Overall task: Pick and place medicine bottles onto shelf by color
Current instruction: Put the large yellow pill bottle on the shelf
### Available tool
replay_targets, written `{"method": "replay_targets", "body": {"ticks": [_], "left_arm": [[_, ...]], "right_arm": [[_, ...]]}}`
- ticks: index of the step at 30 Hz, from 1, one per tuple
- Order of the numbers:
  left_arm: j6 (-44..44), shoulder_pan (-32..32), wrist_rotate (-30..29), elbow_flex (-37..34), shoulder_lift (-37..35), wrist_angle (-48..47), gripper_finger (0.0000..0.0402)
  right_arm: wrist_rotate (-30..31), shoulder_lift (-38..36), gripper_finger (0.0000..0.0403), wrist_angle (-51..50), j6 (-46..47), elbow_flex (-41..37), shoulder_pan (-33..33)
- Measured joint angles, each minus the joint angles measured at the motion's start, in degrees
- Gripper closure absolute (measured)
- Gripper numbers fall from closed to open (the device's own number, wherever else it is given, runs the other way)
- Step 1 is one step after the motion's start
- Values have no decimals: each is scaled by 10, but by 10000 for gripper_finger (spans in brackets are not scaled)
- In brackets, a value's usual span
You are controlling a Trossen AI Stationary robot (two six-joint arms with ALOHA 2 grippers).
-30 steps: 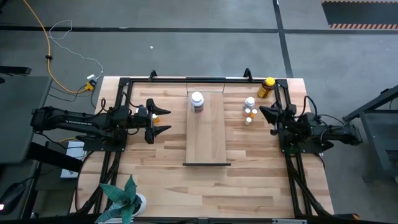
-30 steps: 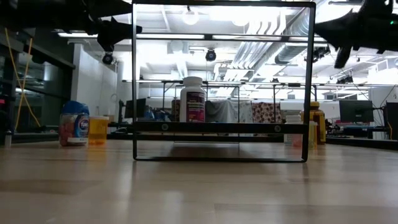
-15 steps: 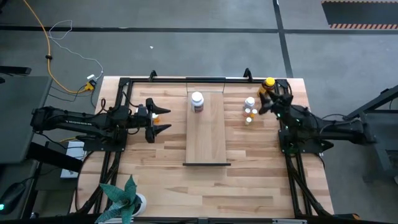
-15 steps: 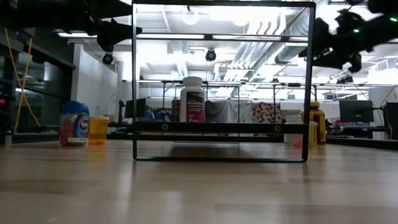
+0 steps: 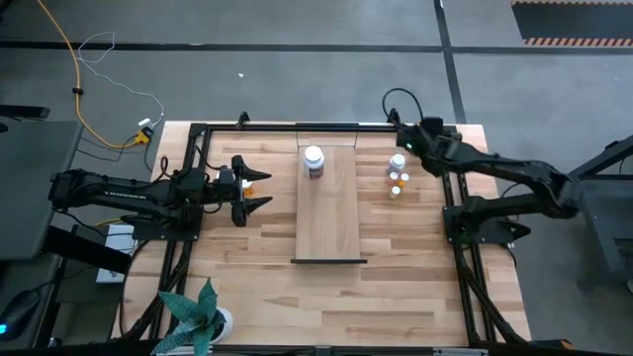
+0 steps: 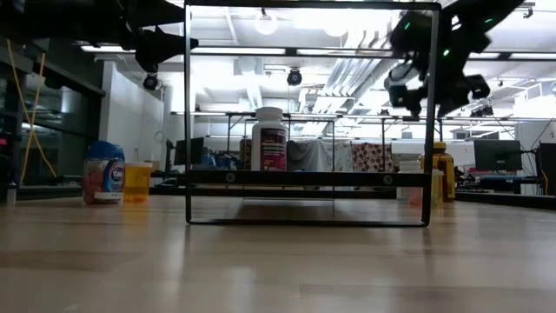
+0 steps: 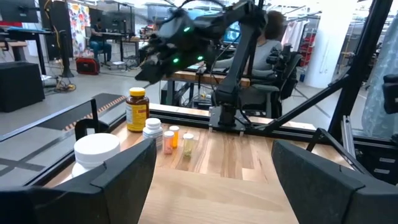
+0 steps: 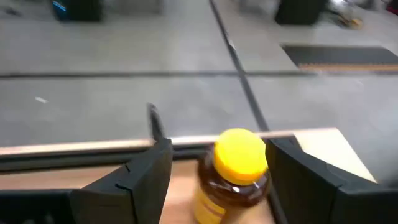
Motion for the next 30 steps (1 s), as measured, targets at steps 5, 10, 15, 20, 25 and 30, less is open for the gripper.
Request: {"method": "replay_targets", "body": {"ticks": [5, 10, 15, 20, 25, 30], "left_arm": [[0, 0, -4, 0, 0, -5, 92], [0, 0, -5, 0, 0, -10, 92], [0, 0, -6, 0, 0, -10, 92], [-2, 0, -20, 0, 0, -10, 92], [-2, 0, -22, 0, 0, -10, 92], [-2, 0, -22, 0, 0, -10, 92]], "right_arm": [[-22, 63, 157, -47, 87, 16, -55], [-59, 81, 159, -16, 146, 1, -102], [-78, 82, 159, 55, 126, -11, -120], [-80, 81, 159, 79, 108, -11, -124], [-84, 81, 159, 79, 107, -11, -138], [-90, 81, 159, 92, 108, -11, -153]]}}
